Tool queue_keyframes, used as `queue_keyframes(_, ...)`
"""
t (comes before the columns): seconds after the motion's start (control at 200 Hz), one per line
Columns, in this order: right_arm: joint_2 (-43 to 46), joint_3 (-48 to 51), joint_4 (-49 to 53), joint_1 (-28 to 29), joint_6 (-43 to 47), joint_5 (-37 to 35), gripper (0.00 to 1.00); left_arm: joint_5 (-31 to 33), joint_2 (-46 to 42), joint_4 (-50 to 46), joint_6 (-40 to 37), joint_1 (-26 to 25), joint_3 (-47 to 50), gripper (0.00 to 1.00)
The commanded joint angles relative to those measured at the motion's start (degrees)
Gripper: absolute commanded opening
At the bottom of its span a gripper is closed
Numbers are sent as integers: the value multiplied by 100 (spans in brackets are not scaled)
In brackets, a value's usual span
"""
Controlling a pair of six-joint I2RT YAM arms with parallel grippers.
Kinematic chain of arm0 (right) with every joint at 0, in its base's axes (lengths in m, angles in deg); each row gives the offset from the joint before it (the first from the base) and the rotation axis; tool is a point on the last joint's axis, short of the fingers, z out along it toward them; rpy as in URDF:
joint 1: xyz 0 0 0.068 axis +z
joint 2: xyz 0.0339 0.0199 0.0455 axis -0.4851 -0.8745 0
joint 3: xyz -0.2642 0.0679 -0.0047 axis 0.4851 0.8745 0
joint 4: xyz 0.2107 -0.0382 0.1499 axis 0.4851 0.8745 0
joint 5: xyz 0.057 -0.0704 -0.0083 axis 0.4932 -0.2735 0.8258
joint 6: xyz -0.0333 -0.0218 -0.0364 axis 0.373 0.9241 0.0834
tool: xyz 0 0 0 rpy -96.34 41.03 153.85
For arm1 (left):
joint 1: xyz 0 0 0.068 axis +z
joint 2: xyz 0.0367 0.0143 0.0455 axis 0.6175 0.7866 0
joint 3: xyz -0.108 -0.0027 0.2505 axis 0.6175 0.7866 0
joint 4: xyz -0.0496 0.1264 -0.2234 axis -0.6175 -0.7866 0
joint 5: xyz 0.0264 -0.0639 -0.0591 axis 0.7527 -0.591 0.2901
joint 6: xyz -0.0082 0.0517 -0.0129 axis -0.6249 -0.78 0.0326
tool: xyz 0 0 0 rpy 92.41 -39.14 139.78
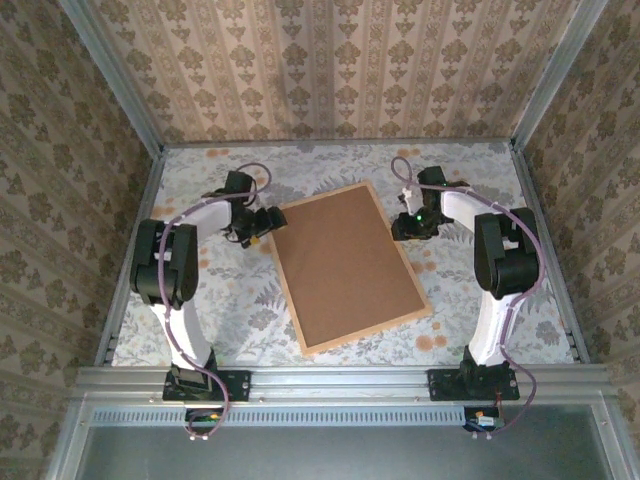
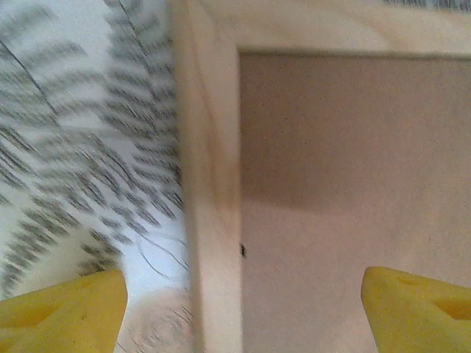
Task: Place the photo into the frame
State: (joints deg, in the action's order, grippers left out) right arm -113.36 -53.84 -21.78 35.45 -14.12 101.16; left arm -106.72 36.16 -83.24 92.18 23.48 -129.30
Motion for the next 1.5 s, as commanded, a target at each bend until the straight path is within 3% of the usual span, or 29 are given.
queue_keyframes(0.0, -169, -189, 244, 49, 178, -146, 39, -258, -159, 43, 285, -116, 182, 84)
queue_keyframes(0.355, -254, -268, 408, 147, 348, -437, 39, -531, -12, 429, 473, -262, 300, 84)
queue_keyframes(0.79, -239, -247, 367, 327, 700, 56, 39, -637, 111, 625, 494, -311, 341, 84)
queue_keyframes(1.2, -380, -511, 735, 571, 1047, 51, 37, -708, 210, 678, 455, -332, 263, 84)
queue_keyframes(1.365, -250, -503, 600, 562, 822, -220, 36, -670, 201, 638, 433, -324, 248, 84)
queue_keyframes(1.495, 109, -399, 378, 453, 388, -295, 42, -481, 135, 471, 286, -330, 192, 84)
